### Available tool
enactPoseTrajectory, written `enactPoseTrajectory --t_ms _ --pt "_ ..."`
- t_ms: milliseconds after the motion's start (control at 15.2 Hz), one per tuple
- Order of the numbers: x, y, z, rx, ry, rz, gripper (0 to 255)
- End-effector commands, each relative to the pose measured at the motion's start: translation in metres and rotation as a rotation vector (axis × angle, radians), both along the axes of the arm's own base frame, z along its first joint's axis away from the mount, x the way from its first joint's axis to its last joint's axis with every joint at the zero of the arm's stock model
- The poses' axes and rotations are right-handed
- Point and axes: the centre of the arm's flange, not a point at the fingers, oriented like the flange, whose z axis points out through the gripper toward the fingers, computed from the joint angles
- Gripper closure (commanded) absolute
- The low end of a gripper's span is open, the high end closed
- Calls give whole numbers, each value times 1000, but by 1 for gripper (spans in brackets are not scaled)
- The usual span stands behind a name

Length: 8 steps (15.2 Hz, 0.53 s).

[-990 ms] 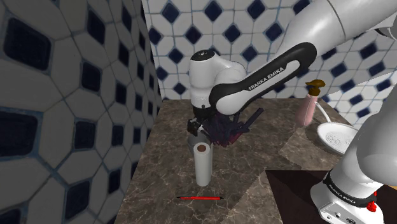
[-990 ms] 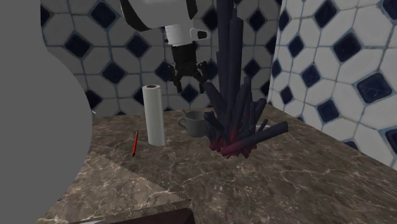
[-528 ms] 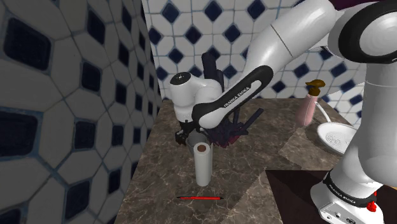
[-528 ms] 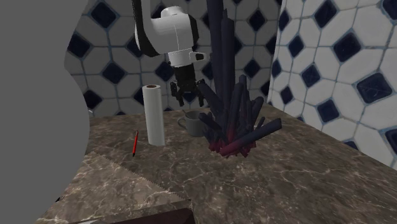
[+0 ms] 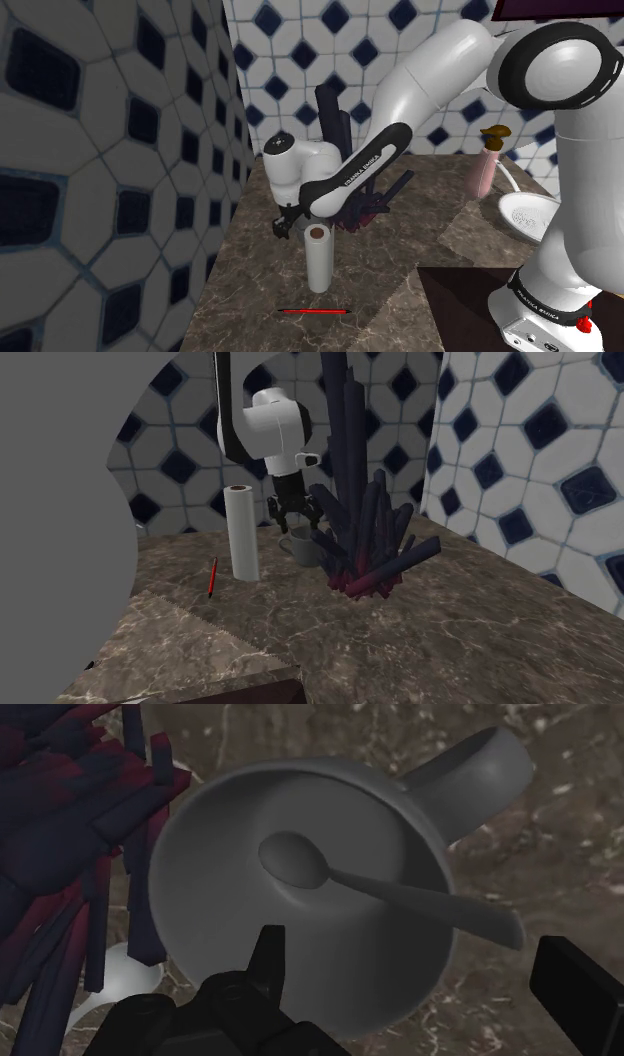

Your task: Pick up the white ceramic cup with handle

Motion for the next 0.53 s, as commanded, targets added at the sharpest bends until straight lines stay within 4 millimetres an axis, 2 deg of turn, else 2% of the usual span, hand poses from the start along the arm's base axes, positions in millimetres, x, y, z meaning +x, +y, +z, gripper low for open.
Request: enactPoseTrajectory --t_ms 0,66,132,462 --pt "-1 0 -7 0 0 0 0" --pt "-1 0 -7 0 0 0 0" --pt "-1 0 -8 0 0 0 255" --pt "0 0 -7 0 0 0 255"
